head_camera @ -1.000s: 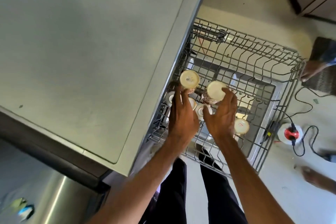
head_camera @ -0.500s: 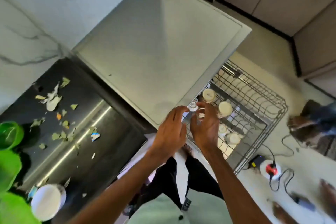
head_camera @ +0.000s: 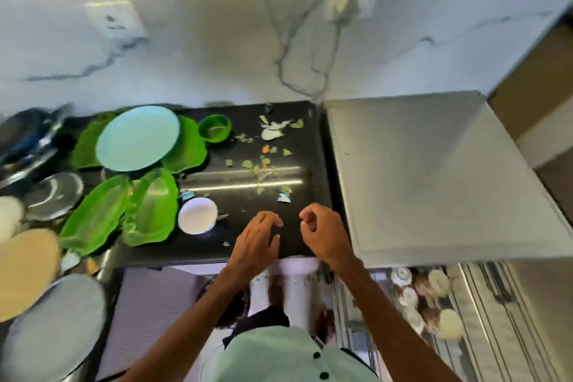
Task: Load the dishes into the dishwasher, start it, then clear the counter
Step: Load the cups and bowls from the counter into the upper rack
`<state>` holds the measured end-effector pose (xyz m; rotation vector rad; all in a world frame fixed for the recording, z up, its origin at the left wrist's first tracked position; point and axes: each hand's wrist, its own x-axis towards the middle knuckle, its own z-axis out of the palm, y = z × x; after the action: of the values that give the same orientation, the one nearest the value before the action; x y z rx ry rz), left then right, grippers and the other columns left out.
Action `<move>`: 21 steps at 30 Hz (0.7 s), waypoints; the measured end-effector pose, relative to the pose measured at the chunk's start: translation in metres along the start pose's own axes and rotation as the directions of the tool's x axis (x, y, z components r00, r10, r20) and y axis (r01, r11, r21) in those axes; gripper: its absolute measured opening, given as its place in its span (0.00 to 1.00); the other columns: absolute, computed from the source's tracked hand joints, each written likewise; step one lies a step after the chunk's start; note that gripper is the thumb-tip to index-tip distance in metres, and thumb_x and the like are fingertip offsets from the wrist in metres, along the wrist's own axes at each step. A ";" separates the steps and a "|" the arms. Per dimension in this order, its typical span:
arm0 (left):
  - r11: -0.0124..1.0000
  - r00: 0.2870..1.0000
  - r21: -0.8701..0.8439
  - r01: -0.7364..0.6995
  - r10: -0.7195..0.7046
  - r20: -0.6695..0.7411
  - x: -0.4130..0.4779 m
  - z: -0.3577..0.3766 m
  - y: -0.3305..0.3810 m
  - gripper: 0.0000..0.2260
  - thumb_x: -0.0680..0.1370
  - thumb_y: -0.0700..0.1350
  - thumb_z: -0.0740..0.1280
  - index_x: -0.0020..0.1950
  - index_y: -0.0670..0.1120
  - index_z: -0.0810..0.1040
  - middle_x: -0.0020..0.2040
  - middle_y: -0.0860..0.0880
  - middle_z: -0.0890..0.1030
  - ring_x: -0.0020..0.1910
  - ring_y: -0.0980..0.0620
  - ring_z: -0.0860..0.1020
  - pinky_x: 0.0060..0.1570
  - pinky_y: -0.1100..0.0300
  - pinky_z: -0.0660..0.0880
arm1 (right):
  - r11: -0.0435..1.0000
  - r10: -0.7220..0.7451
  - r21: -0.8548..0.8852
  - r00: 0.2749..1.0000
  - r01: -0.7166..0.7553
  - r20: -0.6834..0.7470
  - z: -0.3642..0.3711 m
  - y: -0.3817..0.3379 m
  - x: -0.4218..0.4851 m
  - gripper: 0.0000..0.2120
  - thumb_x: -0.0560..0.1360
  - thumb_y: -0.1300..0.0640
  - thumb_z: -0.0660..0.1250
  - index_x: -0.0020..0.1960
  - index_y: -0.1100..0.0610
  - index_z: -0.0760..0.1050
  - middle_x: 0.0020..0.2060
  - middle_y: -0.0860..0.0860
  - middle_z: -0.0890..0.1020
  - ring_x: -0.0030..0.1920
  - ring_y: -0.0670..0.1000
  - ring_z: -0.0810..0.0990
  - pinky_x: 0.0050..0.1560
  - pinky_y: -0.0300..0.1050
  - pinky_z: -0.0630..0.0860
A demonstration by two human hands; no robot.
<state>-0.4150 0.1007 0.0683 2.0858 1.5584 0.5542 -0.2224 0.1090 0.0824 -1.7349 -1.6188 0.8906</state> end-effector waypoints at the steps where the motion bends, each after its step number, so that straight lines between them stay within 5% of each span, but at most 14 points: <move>1: 0.999 0.998 -0.010 0.043 -0.043 -0.034 -0.009 -0.012 -0.018 0.13 0.72 0.39 0.69 0.55 0.48 0.76 0.55 0.54 0.76 0.55 0.53 0.77 0.55 0.57 0.76 | 0.999 -0.030 -0.020 0.998 0.031 0.048 0.012 -0.010 0.006 0.06 0.69 0.62 0.69 0.44 0.54 0.79 0.38 0.48 0.82 0.35 0.47 0.80 0.43 0.48 0.80; 11: 0.904 0.846 -0.126 0.409 -0.427 -0.320 -0.060 -0.110 -0.150 0.13 0.70 0.38 0.72 0.52 0.49 0.78 0.51 0.50 0.79 0.51 0.46 0.79 0.48 0.52 0.76 | 0.971 -0.109 -0.156 0.920 0.179 0.376 0.148 -0.103 0.069 0.07 0.68 0.57 0.70 0.47 0.53 0.80 0.38 0.48 0.82 0.39 0.48 0.80 0.46 0.53 0.81; 14: 0.914 0.855 -0.082 0.396 -0.400 -0.330 -0.058 -0.129 -0.174 0.13 0.70 0.39 0.73 0.53 0.45 0.78 0.52 0.46 0.80 0.52 0.43 0.79 0.49 0.51 0.75 | 0.942 -0.144 -0.222 0.902 0.251 0.406 0.179 -0.126 0.083 0.22 0.67 0.51 0.76 0.58 0.54 0.76 0.52 0.52 0.79 0.54 0.53 0.78 0.56 0.52 0.77; 17: 0.927 0.879 -0.081 0.365 -0.372 -0.297 -0.048 -0.138 -0.194 0.13 0.70 0.40 0.70 0.54 0.42 0.77 0.51 0.44 0.80 0.52 0.40 0.79 0.51 0.52 0.73 | 0.892 -0.072 -0.355 0.862 0.281 0.501 0.198 -0.137 0.092 0.47 0.63 0.42 0.80 0.74 0.55 0.62 0.70 0.56 0.67 0.72 0.57 0.64 0.70 0.54 0.67; 21: 0.924 0.888 -0.129 0.359 -0.381 -0.258 -0.033 -0.142 -0.203 0.14 0.71 0.41 0.69 0.56 0.41 0.77 0.53 0.43 0.80 0.51 0.41 0.78 0.52 0.52 0.72 | 0.798 -0.019 -0.474 0.803 0.371 0.596 0.223 -0.126 0.097 0.62 0.59 0.37 0.80 0.80 0.53 0.48 0.79 0.55 0.54 0.78 0.60 0.55 0.74 0.60 0.62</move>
<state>-0.6621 0.1359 0.0615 1.6404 1.9994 0.7754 -0.4727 0.2118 0.0428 -1.6873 -2.6574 0.9224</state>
